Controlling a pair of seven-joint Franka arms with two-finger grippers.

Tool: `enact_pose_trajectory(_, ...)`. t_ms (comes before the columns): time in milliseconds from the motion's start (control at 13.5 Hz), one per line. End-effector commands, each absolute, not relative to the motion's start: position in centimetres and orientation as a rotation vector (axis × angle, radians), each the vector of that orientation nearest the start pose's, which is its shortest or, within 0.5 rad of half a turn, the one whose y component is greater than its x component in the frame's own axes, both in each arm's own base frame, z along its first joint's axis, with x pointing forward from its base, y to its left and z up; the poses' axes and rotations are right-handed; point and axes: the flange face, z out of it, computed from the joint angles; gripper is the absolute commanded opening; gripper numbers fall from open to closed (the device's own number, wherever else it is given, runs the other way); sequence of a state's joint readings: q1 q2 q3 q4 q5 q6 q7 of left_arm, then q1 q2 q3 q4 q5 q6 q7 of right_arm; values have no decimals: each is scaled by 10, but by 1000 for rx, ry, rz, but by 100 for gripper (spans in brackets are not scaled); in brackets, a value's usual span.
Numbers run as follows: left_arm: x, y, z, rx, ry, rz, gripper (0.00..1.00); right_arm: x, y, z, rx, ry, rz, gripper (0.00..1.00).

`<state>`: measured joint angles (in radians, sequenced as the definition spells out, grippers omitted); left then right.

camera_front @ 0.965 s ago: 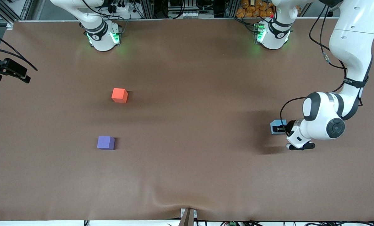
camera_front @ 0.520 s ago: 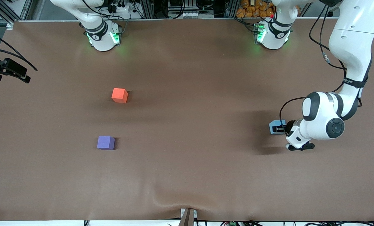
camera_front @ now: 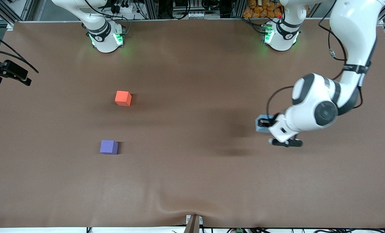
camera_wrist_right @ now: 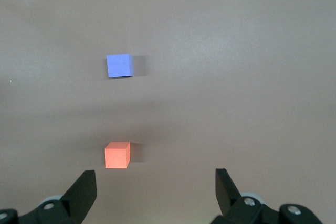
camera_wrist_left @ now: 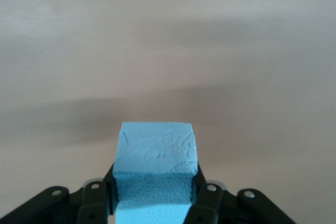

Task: Place blue block between orange and purple blocks
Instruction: 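Close the left gripper on the light-blue cube and lift it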

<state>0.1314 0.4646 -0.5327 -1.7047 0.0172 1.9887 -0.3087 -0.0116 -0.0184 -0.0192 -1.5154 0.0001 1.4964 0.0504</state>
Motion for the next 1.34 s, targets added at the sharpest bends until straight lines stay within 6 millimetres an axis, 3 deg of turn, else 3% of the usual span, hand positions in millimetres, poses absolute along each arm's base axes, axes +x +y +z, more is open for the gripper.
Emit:
enact_pose_trajectory(0,589,-297,352,-3301,158,341,0,534,-18,657,-3125,121,0,100)
enact_pose_trajectory(148,562,-390,343,-3299,115,381,0,534,-18,657,-3125,121,-2,100)
enact_pose_trajectory(297,543,-453,318,-3292,-81,442,0,534,-18,657,-3125,121,-2,100)
enact_pose_trajectory(520,514,-525,319,-3293,-196,357,0,534,-18,657,-3125,121,-2,100)
enact_pose_trajectory(668,494,-556,311,-3321,-239,280,0,534,-18,657,-3125,121,0,100)
enact_pose_trajectory(891,473,-595,269,-3375,-173,200,0,534,-18,657,-3125,121,-2,100)
enact_pose_trajectory(1114,472,-599,244,-3329,-134,63,1,534,-18,657,-3125,121,0,100)
enact_pose_trajectory(1188,474,-596,239,-3320,-132,64,54,534,-18,657,-3125,121,0,100)
enact_pose_trajectory(1262,470,-597,227,-3307,-99,72,100,534,-18,657,-3125,121,-2,100)
